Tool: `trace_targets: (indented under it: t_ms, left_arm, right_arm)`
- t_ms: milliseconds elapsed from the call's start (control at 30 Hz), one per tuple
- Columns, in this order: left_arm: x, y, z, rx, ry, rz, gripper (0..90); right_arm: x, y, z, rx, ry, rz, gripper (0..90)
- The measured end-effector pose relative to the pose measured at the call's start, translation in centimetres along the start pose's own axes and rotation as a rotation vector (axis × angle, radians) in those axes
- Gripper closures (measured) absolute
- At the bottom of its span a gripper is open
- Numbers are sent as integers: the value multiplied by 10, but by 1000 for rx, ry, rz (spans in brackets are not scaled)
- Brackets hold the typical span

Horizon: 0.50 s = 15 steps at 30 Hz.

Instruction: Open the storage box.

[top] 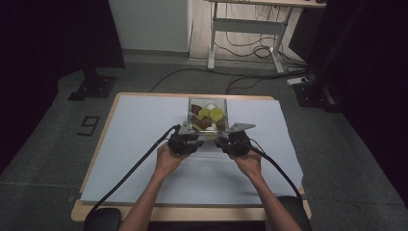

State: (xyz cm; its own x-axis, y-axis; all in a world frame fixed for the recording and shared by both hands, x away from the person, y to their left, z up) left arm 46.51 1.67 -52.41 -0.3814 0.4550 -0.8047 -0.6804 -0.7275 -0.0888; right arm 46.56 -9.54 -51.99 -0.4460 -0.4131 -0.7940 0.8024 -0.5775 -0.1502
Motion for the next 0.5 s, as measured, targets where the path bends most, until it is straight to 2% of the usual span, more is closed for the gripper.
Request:
trace_targets:
  t_ms: [200, 500]
  left_arm:
    - [-1, -1, -2, 4, 4, 18, 713]
    - [-1, -2, -4, -3, 10, 22, 734]
  right_arm:
    - [-4, 4, -5, 36, 11, 9, 781]
    - [-5, 5, -9, 29, 29, 2, 807]
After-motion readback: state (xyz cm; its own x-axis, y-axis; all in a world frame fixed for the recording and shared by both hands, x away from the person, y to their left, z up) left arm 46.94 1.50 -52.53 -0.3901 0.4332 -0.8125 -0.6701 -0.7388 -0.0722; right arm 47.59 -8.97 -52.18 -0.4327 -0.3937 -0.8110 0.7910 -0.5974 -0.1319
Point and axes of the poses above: each handheld gripper's, and its own axes: z roughly backward along the jaws, x roughly out of its underside, y roughly to its right, the point moved 10 cm from there along -z, roughly forward along the jaws, and after that the axes turned 10 degrees about -x, right-handed, at the moved point
